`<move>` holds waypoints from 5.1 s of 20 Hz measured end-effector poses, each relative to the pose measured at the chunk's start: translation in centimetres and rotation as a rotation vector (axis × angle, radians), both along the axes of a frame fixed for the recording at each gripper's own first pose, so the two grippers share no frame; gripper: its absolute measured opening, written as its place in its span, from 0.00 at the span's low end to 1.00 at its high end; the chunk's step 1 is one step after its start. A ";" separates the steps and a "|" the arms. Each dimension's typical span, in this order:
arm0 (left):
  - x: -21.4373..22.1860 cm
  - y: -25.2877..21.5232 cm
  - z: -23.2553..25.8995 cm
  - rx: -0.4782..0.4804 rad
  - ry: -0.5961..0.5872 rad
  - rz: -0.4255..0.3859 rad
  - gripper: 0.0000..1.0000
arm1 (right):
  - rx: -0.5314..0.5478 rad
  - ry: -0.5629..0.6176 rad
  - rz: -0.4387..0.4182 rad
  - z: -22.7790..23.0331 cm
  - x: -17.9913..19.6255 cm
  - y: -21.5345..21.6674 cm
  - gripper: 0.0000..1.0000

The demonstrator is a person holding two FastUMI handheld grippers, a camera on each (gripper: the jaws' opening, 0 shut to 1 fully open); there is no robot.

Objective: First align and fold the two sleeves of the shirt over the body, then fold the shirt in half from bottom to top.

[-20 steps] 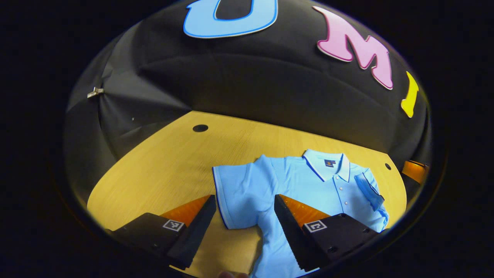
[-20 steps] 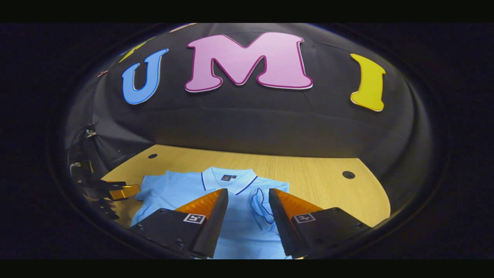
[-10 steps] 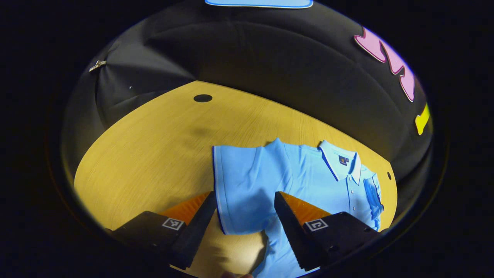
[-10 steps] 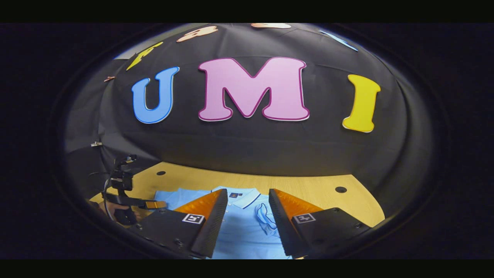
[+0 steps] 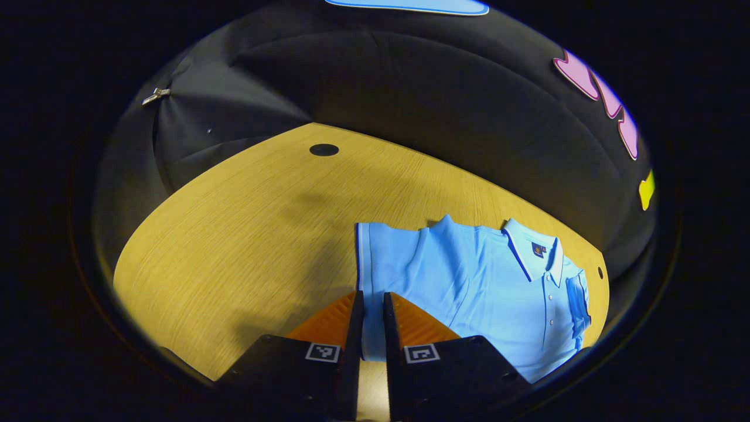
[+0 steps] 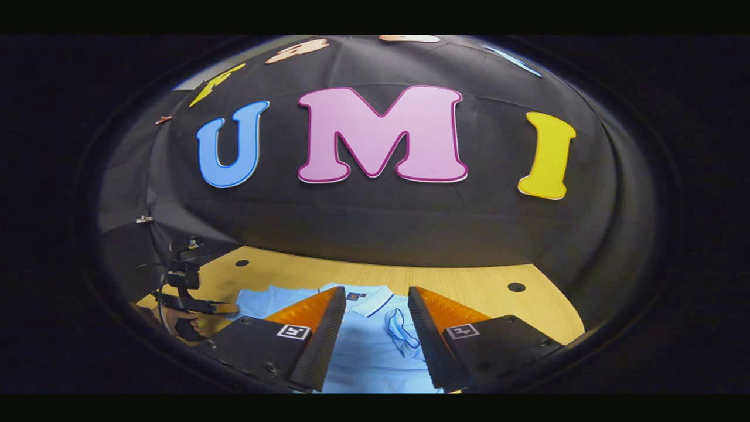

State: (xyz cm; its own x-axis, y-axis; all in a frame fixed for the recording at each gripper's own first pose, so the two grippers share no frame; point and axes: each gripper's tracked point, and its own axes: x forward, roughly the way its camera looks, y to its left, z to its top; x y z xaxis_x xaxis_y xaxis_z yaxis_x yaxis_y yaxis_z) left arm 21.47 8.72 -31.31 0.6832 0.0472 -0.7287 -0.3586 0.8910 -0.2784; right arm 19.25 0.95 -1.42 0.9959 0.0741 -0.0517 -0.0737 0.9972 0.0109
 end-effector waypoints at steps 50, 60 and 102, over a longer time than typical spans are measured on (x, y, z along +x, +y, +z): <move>-2.6 -14.4 11.0 0.188 -0.294 -0.422 0.97 | 0.053 0.102 -0.066 -4.2 -1.8 -3.5 0.69; -17.0 -13.9 9.9 0.138 -0.185 -0.429 0.99 | 0.047 0.307 -0.017 -13.1 -12.9 -2.6 0.66; -32.9 -15.1 2.7 0.051 0.146 -0.426 0.06 | 0.075 0.713 -0.032 -27.6 -24.8 -4.4 0.15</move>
State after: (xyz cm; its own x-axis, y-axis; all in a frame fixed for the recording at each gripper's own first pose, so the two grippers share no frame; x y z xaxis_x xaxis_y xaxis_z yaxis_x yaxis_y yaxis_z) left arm -11.44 -6.34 -28.60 0.5396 -0.1772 -0.8231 0.0108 0.9790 -0.2036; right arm -5.54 -3.42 -29.01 0.7230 0.0742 -0.6868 0.0064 0.9934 0.1141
